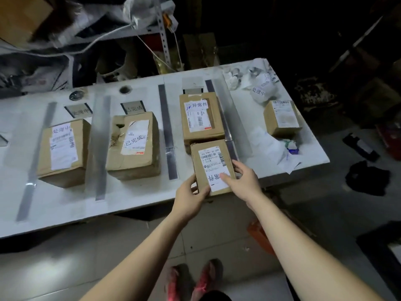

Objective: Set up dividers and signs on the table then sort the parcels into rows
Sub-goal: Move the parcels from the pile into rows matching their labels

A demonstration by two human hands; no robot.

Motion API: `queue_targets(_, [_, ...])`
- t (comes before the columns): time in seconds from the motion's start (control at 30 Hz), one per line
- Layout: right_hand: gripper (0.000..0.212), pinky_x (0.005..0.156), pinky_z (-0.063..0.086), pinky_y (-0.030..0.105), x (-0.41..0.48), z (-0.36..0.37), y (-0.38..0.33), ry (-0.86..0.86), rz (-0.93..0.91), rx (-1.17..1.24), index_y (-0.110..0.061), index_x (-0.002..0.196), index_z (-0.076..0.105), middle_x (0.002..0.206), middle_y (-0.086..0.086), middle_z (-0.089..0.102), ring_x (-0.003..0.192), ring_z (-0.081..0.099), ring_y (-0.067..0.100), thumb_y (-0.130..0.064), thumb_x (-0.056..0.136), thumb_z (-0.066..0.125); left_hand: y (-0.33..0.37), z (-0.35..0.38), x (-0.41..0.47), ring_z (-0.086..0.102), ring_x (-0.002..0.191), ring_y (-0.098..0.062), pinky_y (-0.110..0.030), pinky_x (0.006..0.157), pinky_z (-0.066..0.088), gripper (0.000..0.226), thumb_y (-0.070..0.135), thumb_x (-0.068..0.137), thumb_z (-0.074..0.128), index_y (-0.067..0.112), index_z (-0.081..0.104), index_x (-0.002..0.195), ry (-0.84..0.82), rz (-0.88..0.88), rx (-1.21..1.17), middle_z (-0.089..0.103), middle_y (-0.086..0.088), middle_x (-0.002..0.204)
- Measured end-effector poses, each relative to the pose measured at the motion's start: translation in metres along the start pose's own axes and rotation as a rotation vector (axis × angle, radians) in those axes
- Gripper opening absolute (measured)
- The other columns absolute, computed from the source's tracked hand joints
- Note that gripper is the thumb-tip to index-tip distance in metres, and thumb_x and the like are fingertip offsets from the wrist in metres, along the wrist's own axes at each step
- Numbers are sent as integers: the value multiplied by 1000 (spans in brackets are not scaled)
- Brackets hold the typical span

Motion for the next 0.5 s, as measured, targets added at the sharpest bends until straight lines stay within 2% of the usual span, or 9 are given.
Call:
queue_targets(0.1, [74,105,51,42,2,0,-3,-10,-7,-66,-24,148,49,139,-1,62,125,58,16,-32,83,83,1,-3,0,70,105,-4,-27,86,61,40,19,97,65,43,61,128,23,-8,43,70,27,116])
queue_targets(0.17, [73,104,50,40,0,-2,-8,9,-21,-135,-22,147,50,138,-1,62,126,58,19,-35,83,83,4,-6,-4,67,107,-1,-34,95,58,40,23,97,67,47,56,127,45,-12,86,66,29,122])
queue_targets(0.27, [68,99,49,39,-8,-9,-33,87,-109,-331,-22,144,53,132,-1,65,124,58,23,-39,84,80,15,-19,-11,58,124,-13,-36,107,49,60,35,95,69,24,48,150,79,15,277,57,7,143])
queue_targets(0.33, [57,95,50,39,-13,-6,-62,106,-228,-466,-26,136,57,129,-2,64,121,56,24,-40,85,77,28,-34,-15,50,136,-19,-37,112,43,70,40,95,68,16,41,155,97,55,431,51,-3,152])
queue_targets(0.4, [51,94,47,39,-19,6,-92,79,-327,-585,-27,133,57,132,-3,61,123,53,23,-40,87,73,47,-54,-21,47,139,-20,-36,113,39,69,44,96,64,15,41,155,132,116,550,49,-4,153])
queue_targets(0.5, [60,106,40,39,-31,32,-136,43,-414,-664,-25,144,51,147,-2,51,135,43,22,-40,90,71,79,-99,-33,51,133,-21,-36,103,45,65,51,96,59,19,44,152,247,189,732,54,-1,147])
Point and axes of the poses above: each hand's wrist, its own x-axis towards the middle knuckle, its own z-axis out of the palm, y = z × x, the point moved 10 cm from there along x, towards the middle knuckle
